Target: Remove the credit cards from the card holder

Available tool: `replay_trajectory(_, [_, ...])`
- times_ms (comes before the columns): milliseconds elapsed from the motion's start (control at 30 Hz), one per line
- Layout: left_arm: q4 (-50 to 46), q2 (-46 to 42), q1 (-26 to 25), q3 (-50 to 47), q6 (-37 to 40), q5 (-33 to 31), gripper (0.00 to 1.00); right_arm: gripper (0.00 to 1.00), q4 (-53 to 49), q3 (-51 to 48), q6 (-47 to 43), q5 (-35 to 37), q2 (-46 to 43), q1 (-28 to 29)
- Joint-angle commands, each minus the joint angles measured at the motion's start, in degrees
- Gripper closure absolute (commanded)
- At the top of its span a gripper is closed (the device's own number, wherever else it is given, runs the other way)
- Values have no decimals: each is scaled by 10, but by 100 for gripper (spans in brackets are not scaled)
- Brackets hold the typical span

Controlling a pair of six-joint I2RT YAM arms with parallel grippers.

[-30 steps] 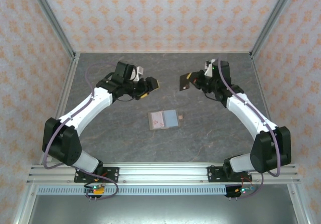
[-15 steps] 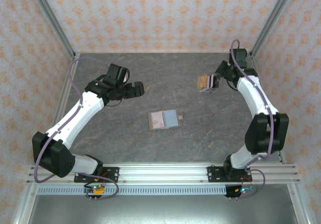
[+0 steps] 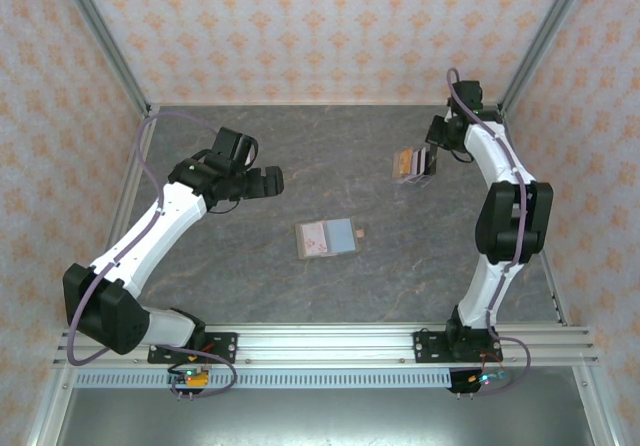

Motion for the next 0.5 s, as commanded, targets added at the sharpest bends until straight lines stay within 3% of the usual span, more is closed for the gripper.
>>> replay_trajectory(0, [-18,-10,1,9,14,-6,0,100,-45,26,-22,6,24,-4])
replay_trajectory(467, [-13,0,1,7,16,37,0,100,-20,14,-22,40,51,-3])
